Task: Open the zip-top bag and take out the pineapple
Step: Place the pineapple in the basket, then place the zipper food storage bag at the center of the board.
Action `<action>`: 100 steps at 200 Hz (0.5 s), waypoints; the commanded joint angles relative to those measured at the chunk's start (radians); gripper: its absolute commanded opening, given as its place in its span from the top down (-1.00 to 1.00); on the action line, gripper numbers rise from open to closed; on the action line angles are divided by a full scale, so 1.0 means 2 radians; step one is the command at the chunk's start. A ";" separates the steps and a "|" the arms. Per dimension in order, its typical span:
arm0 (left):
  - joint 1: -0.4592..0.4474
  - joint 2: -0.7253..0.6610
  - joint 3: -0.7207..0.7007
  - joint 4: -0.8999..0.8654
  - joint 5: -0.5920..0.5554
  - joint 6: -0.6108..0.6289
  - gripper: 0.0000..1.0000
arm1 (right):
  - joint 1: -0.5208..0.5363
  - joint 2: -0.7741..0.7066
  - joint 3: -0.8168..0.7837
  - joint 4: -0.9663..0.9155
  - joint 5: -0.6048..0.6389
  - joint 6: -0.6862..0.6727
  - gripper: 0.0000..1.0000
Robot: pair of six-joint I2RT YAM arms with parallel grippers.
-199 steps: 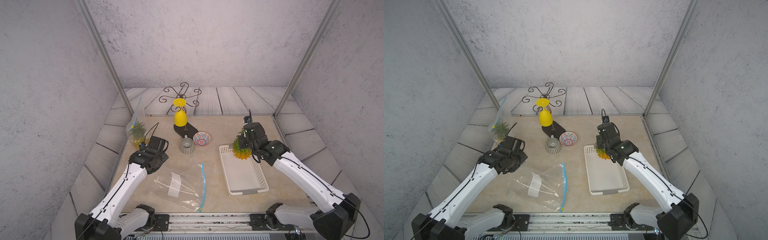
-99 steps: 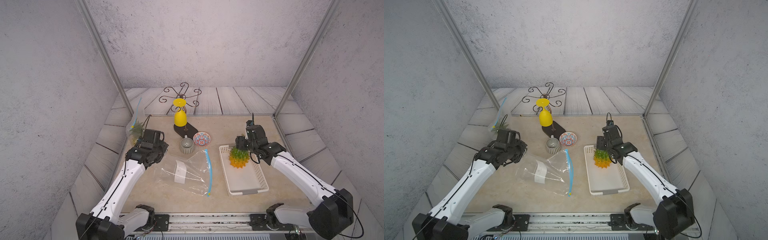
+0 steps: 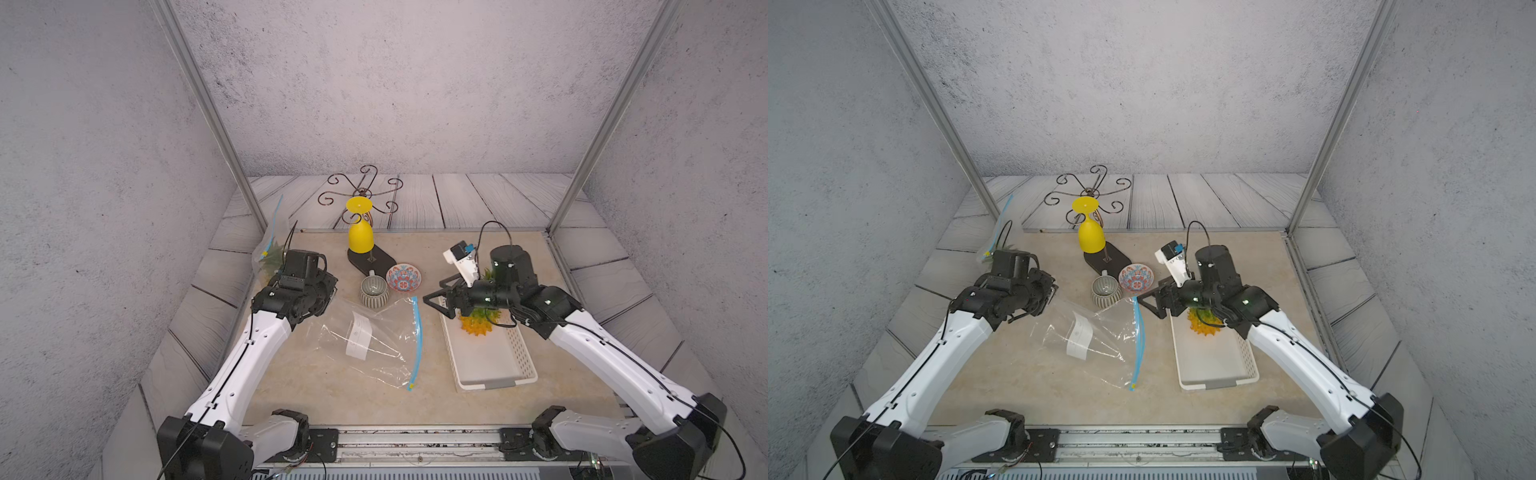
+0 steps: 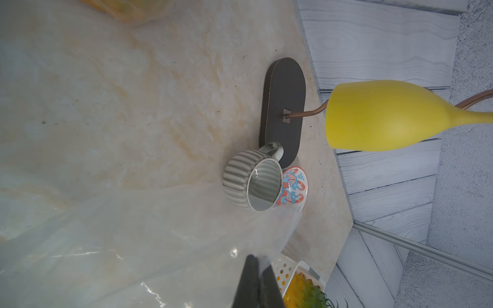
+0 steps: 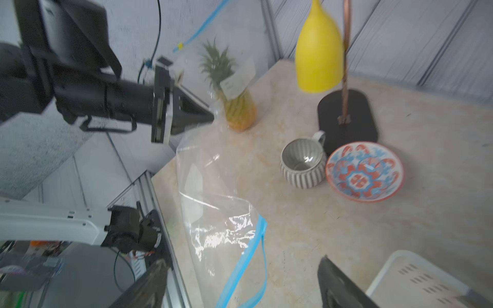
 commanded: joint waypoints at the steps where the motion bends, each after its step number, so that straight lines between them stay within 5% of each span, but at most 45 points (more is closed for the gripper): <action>1: 0.004 0.001 0.015 0.003 0.005 0.000 1.00 | 0.001 0.040 0.009 -0.008 -0.041 -0.007 -0.74; 69: 0.004 0.001 0.021 -0.004 0.004 0.002 1.00 | 0.023 0.140 0.042 0.026 -0.102 0.043 -0.44; 100: 0.004 0.001 0.021 -0.003 0.001 0.000 1.00 | 0.036 0.167 0.046 -0.003 -0.108 0.036 0.13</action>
